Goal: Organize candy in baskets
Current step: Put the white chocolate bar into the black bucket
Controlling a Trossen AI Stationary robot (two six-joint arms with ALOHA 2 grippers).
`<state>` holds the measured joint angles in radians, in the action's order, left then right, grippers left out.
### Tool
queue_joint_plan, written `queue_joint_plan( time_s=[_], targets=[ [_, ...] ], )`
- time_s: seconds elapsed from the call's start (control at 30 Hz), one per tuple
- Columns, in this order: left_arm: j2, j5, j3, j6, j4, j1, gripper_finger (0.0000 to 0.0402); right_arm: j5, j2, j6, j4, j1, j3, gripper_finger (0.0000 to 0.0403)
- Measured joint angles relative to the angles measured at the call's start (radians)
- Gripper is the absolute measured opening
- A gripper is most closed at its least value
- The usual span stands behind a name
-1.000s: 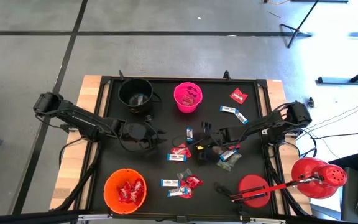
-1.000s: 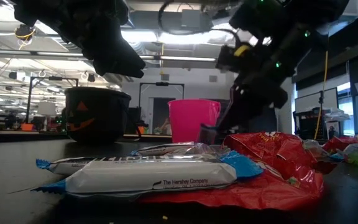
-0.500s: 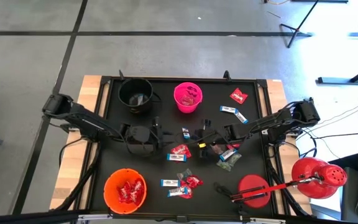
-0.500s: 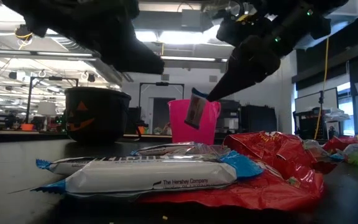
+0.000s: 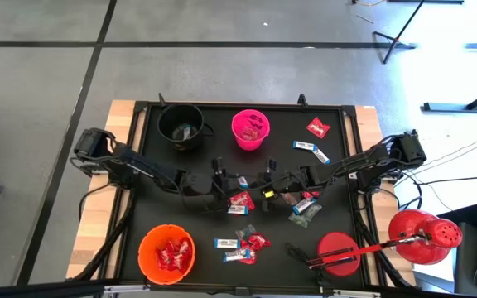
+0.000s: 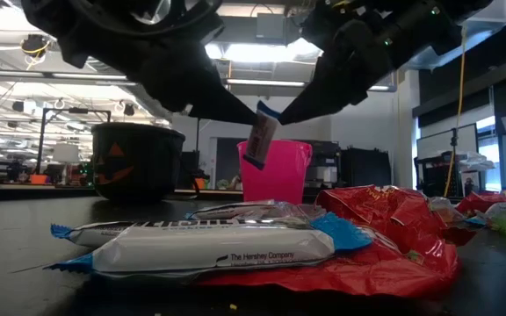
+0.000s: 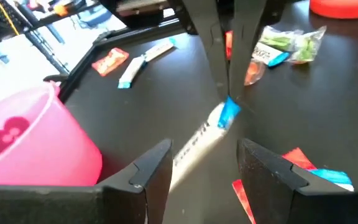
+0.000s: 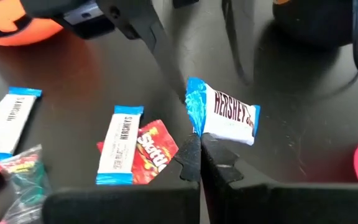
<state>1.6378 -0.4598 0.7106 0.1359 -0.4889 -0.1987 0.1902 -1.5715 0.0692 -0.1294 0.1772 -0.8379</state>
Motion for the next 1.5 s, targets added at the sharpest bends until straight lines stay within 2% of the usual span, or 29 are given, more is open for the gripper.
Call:
queue_joint_plan(
  time_s=[0.2, 0.6, 0.73, 1.0, 1.1, 1.23, 1.37, 1.5],
  targets=[
    [0.007, 0.071, 0.018, 0.008, 0.002, 0.018, 0.0169, 0.000, 0.000, 0.000, -0.017, 0.000, 0.000, 0.0000],
    [0.007, 0.051, 0.018, 0.005, 0.009, 0.017, 0.0161, -0.026, 0.000, -0.023, -0.080, 0.000, -0.002, 0.0000],
    [0.007, 0.051, 0.018, 0.006, 0.009, 0.017, 0.0127, -0.026, 0.000, -0.023, -0.083, 0.000, -0.002, 0.0000],
    [0.007, 0.051, 0.018, -0.007, 0.036, 0.017, 0.0015, -0.026, 0.000, -0.042, -0.088, -0.001, -0.002, 0.0001],
    [0.007, 0.051, 0.018, -0.025, 0.037, 0.017, 0.0013, -0.019, 0.000, -0.052, -0.088, -0.002, -0.002, 0.0003],
    [-0.003, 0.018, 0.018, -0.038, 0.070, 0.014, 0.0017, -0.016, 0.000, -0.085, -0.086, -0.002, -0.002, 0.0033],
    [-0.043, -0.016, 0.018, -0.079, 0.120, 0.013, 0.0013, -0.006, 0.000, -0.098, -0.086, -0.001, -0.002, 0.0096],
    [-0.133, -0.071, 0.018, -0.083, 0.243, 0.012, 0.0013, 0.029, 0.009, -0.101, -0.069, -0.001, -0.002, 0.0155]
  ],
)
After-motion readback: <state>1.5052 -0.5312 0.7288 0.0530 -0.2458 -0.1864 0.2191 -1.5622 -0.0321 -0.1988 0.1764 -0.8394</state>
